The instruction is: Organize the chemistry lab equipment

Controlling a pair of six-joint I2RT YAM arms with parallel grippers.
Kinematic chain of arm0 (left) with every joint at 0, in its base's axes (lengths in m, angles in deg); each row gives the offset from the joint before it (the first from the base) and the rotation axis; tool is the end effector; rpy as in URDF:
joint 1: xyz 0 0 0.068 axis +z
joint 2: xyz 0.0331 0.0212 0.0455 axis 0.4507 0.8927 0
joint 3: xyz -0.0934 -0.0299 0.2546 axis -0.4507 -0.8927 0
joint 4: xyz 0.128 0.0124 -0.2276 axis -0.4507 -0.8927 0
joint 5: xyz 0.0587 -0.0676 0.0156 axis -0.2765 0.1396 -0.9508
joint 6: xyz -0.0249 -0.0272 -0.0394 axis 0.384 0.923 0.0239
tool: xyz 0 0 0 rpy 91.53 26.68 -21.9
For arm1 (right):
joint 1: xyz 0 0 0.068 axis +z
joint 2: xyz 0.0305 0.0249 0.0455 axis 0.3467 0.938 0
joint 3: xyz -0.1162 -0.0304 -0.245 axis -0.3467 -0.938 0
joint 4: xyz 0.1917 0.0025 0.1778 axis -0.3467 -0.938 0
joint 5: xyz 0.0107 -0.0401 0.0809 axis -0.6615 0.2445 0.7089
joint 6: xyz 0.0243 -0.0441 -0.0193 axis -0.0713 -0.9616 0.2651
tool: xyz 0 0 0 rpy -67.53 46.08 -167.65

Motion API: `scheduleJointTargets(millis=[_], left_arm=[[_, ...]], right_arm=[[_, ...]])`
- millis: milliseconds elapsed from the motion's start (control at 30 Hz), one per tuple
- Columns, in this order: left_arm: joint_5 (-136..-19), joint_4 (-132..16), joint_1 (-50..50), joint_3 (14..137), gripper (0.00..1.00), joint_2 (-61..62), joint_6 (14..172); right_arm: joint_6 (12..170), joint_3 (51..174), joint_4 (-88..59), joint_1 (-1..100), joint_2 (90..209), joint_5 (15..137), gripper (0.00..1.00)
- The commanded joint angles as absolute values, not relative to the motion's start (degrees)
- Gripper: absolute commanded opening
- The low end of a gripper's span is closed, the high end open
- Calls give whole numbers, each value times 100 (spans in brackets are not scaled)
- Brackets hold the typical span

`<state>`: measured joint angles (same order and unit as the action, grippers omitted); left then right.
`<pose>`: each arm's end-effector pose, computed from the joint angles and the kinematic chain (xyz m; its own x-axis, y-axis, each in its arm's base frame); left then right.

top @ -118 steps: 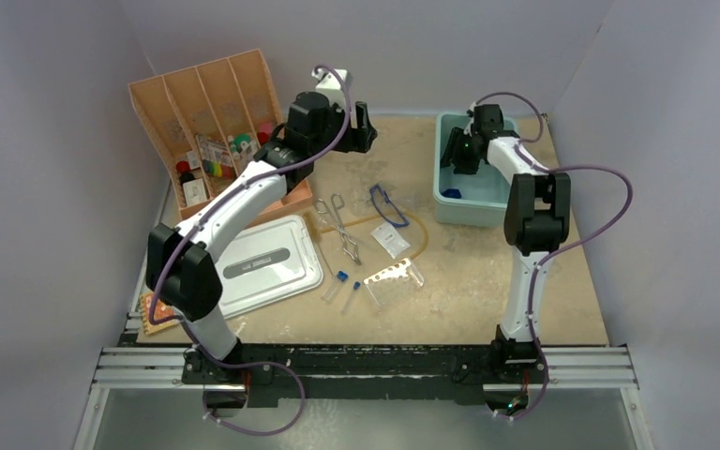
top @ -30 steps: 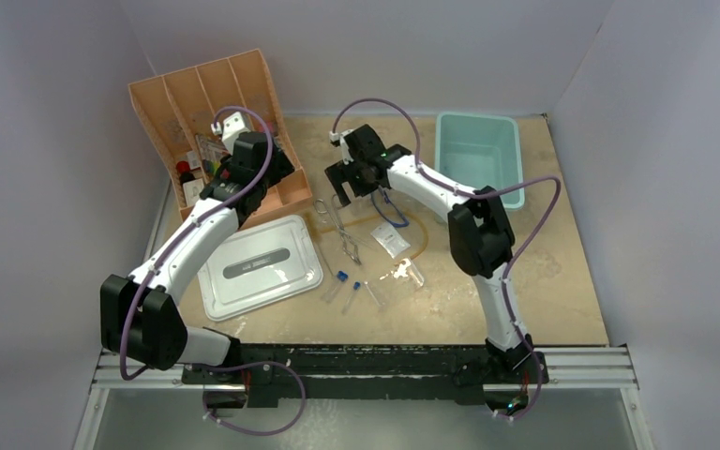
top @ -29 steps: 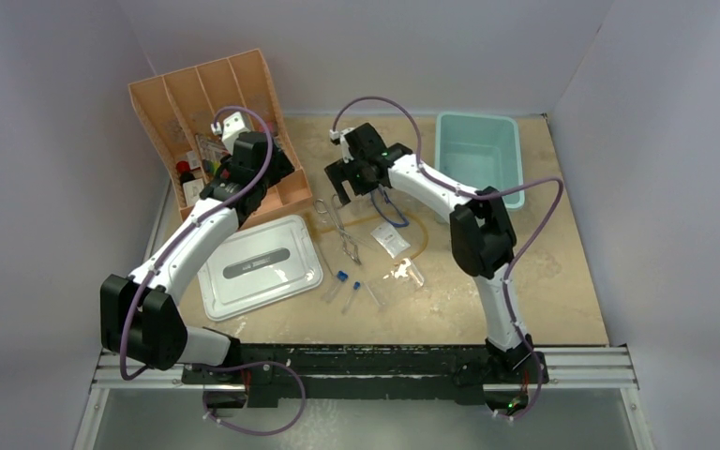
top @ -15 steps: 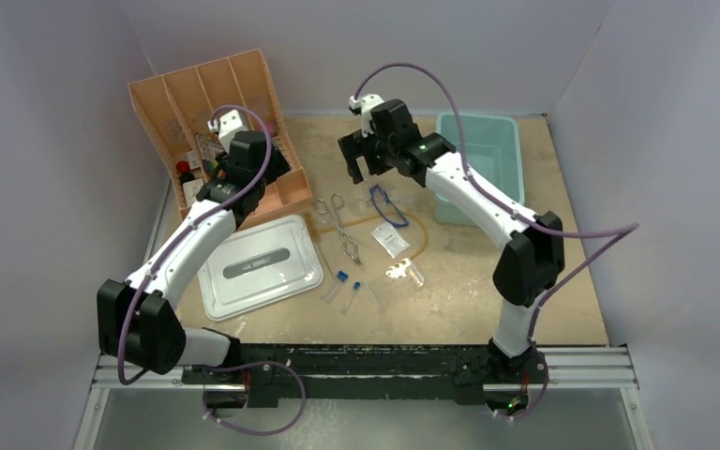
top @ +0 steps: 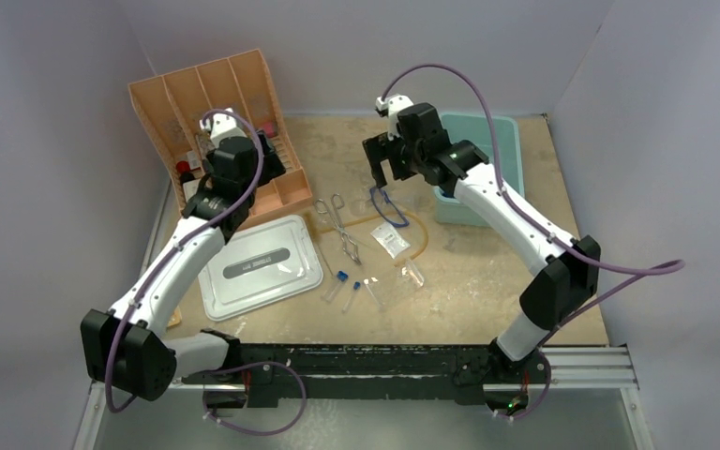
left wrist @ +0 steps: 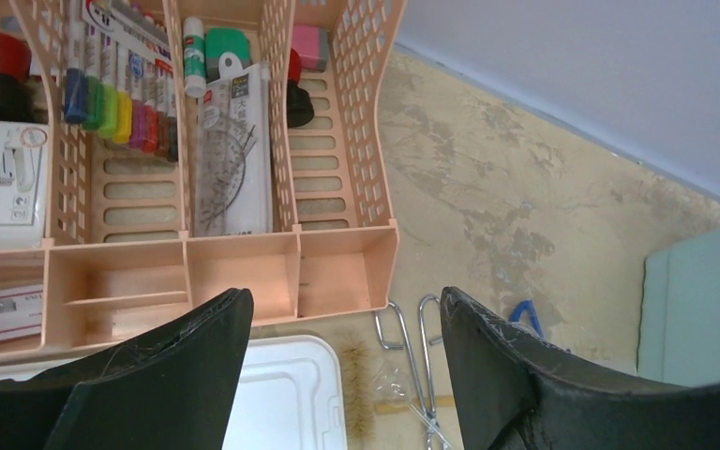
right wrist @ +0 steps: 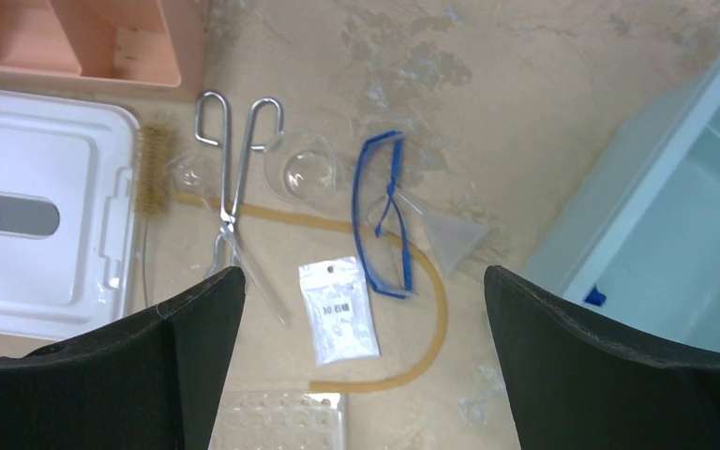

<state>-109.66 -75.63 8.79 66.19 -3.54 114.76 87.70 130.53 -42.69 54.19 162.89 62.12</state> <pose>0.2736 -0.0737 0.3431 -0.2821 -0.4376 -0.8538 -0.2733 0.8897 -0.3657 0.3197 0.2106 0.3759 -0.4450 -0.2288 -0.8658 -0.4571 0.8894 -0.0001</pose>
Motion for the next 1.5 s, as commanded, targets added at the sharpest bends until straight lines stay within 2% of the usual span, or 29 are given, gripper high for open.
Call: scheduleJointTargets(millis=[0, 133, 267, 600, 767, 833, 867, 967, 1000, 1100, 1133, 1200, 1233, 1267, 1300, 1467], left_arm=[[-10682, -7110, 921, 6575, 73, -867, 10867], [-10522, -7125, 921, 6607, 73, -1180, 10528], [-10293, -7199, 921, 6738, 73, -1372, 10276], [-9279, -7362, 921, 7073, 73, -1646, 9967], [-8682, -7351, 921, 7221, 73, -1720, 9908], [-8622, -7331, 920, 7247, 73, -1741, 9910], [-8620, -7330, 921, 7254, 73, -1743, 9914], [-8626, -7319, 921, 7259, 72, -1752, 9930], [-8633, -7313, 921, 7259, 72, -1748, 9944], [-8662, -7300, 921, 7227, 72, -1759, 9975], [-8668, -7291, 921, 7200, 72, -1761, 9983], [-8715, -7270, 921, 7166, 72, -1757, 10010], [-8754, -7269, 921, 7138, 72, -1746, 10030], [-8821, -7269, 921, 7115, 72, -1736, 10074], [-8920, -7273, 921, 7087, 72, -1720, 10138], [-9298, -7323, 921, 6930, 72, -1615, 10617]], right_arm=[[8677, 13163, -4621, 5391, 15826, 5437, 99], [8677, 13241, -4757, 5386, 15529, 4969, 99], [8677, 13285, -4681, 5386, 15171, 5060, 99], [9030, 12677, -3717, 5386, 13930, 7743, 98], [8871, 12531, -3685, 5386, 13671, 8503, 97], [8855, 12526, -3737, 5386, 13643, 8582, 80], [8879, 12542, -3774, 5386, 13654, 8585, 64], [8936, 12566, -3858, 5386, 13681, 8276, 6], [8958, 12553, -3866, 5386, 13675, 8159, 0], [9022, 12461, -3835, 5386, 13665, 7961, 0], [9023, 12408, -3780, 5386, 13672, 7884, 9], [9044, 12242, -3682, 5386, 13704, 7690, 53], [9062, 12161, -3679, 5386, 13746, 7536, 70], [9073, 12100, -3709, 5386, 13837, 7339, 77], [9080, 12059, -3743, 5386, 13949, 7140, 80], [9080, 12078, -3770, 5386, 14944, 6643, 80]])
